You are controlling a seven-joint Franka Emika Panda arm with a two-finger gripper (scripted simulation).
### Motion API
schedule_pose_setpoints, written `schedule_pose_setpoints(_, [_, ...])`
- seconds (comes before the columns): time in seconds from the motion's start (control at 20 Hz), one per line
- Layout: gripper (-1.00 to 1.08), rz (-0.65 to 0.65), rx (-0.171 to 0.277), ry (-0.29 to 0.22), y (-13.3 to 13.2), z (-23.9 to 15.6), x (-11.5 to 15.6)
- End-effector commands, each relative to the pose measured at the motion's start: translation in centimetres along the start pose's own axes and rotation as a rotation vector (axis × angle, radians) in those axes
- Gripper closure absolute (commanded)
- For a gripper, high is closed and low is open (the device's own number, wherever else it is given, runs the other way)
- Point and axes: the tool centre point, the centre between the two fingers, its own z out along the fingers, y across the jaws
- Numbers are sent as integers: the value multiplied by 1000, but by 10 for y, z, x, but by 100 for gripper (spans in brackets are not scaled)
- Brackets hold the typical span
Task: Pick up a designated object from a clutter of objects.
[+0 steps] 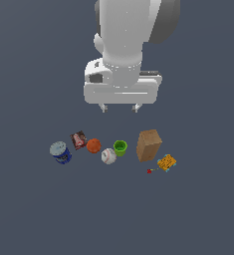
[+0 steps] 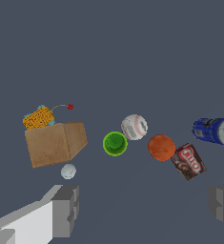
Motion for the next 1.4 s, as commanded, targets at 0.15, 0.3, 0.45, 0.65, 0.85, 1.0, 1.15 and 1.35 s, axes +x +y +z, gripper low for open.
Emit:
schedule_pose_setpoints(0.15, [-92, -13, -4, 4, -3, -3, 1])
schedule_pose_setpoints(0.3, [-92, -48, -15, 15, -11, -11, 3])
schedule_pose_setpoints(0.45, [-92, -71, -22, 20, -18, -16, 2])
schedule_pose_setpoints(0.65, [-92, -65, -20, 19, -16, -15, 2])
schedule_pose_setpoints(0.85, [-92, -34, -13, 18, -5, -6, 8])
schedule_pose_setpoints(1.0, [-92, 6, -4, 17, 10, 6, 15])
schedule_pose_setpoints(1.15, [-92, 62, 7, 15, 32, 22, 23])
schedule_pose_setpoints(1.35, [-92, 161, 22, 13, 72, 52, 35])
